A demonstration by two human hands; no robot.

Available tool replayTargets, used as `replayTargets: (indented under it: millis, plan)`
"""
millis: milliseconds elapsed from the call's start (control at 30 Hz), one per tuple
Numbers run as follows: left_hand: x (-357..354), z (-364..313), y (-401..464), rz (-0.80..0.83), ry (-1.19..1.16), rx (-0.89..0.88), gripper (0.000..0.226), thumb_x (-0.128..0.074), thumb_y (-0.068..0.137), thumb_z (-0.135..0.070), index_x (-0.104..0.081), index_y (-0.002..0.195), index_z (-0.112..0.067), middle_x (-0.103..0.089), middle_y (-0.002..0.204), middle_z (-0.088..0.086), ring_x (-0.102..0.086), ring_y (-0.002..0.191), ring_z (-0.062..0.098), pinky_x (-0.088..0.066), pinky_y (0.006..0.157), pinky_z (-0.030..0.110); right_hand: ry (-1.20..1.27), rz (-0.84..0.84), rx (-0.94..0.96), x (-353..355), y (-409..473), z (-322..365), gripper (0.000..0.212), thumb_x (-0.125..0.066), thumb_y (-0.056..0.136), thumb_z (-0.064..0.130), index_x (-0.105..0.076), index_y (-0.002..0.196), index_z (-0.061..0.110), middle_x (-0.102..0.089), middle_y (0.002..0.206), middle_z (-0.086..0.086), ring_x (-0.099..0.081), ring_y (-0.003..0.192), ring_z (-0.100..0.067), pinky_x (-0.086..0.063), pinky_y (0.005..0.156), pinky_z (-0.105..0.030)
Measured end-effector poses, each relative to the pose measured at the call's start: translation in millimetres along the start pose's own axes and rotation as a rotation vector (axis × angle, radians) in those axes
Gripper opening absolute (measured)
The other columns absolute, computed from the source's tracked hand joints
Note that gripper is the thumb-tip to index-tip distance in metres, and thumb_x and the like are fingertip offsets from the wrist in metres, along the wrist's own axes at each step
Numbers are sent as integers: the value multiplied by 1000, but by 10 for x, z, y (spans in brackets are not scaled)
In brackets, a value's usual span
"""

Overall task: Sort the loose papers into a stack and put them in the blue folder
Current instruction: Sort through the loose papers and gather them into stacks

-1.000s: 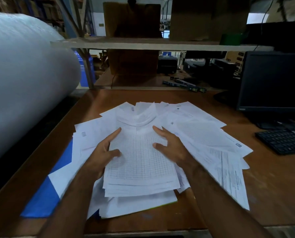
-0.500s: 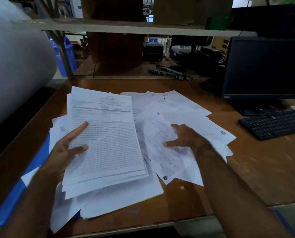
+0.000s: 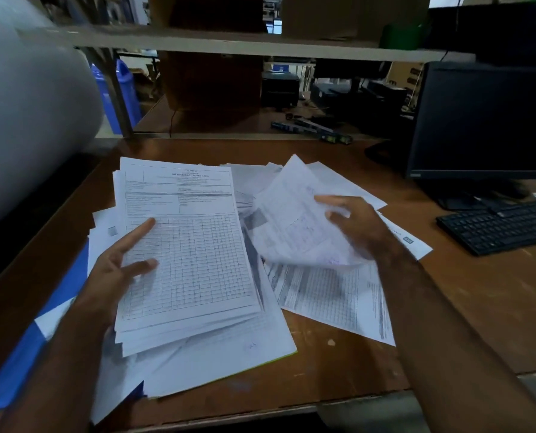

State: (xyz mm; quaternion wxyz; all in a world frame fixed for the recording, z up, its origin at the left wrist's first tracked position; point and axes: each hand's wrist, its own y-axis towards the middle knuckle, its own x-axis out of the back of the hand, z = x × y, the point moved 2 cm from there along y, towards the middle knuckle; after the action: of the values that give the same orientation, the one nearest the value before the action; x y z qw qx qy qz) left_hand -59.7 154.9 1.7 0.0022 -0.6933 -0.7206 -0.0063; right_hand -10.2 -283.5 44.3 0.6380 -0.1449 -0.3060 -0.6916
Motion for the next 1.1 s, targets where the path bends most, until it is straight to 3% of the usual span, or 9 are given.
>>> replayTargets:
  millis: [133,267,467,600,700,767,900,1000,1100]
  plan:
    - [-9,-20,-20,3,-29,-9,66,-64,90,8,-67,131,-43,-59,143,-15,-55,130,20,-50,101,40,129,-76,-31,184,-242,196,49,-72,94,31,-59,140,40,-53,139,27,-56,110,17,-48,83,-9]
    - [-50,-79,-58,-9,-40,-25,65,-66,90,7,-69,126,-47,-59,142,-13,-55,130,21,-47,107,46,258,-56,-35,247,-400,367,69,-79,87,35,-46,146,50,-59,137,23,-69,109,-9,-63,84,-37]
    - [-173,-194,-118,28,-36,-42,61,-68,90,4,-66,130,-42,-62,137,-14,-58,127,22,-48,107,45,576,-15,32,164,-414,596,75,-77,89,21,-42,152,39,-57,143,17,-65,123,-19,-57,97,-51]
    - [-358,-294,-176,93,-36,-88,61,-69,91,1,-61,137,-38,-63,137,-15,-60,127,18,-54,94,25,475,20,49,-225,-407,707,71,-75,92,28,-39,152,42,-43,141,39,-50,118,22,-51,88,-10]
    - [-508,-379,-216,127,-71,-102,61,-70,90,0,-61,139,-36,-64,137,-13,-63,123,15,-58,93,26,430,83,50,-624,-439,710,55,-69,97,26,-49,143,50,-48,144,30,-54,124,7,-54,100,-27]
    - [-589,-417,-236,112,-70,-117,52,-71,91,-9,-63,135,-35,-69,130,-12,-69,113,16,-60,92,35,577,147,3,-814,-456,698,50,-64,99,15,-57,140,44,-54,147,14,-58,128,-11,-54,103,-45]
    - [-673,-502,-311,173,-168,-72,61,-80,78,-56,-66,128,-24,-73,112,9,-74,89,30,-56,79,45,789,233,-74,-979,-492,759,45,-61,99,5,-64,137,30,-61,142,6,-62,127,-19,-54,102,-48]
    - [-672,-574,-292,213,-296,-7,40,-51,99,-58,-71,123,-33,-77,111,3,-74,96,28,-62,73,36,705,167,-34,-991,-487,755,43,-60,100,3,-67,134,27,-61,141,11,-59,130,-12,-52,106,-41]
    - [-645,-541,-243,219,-350,45,57,-34,97,-70,-65,133,-38,-76,117,1,-76,97,22,-62,75,33,631,119,-1,-970,-489,755,43,-59,100,4,-66,135,28,-59,142,16,-54,133,-7,-48,111,-40]
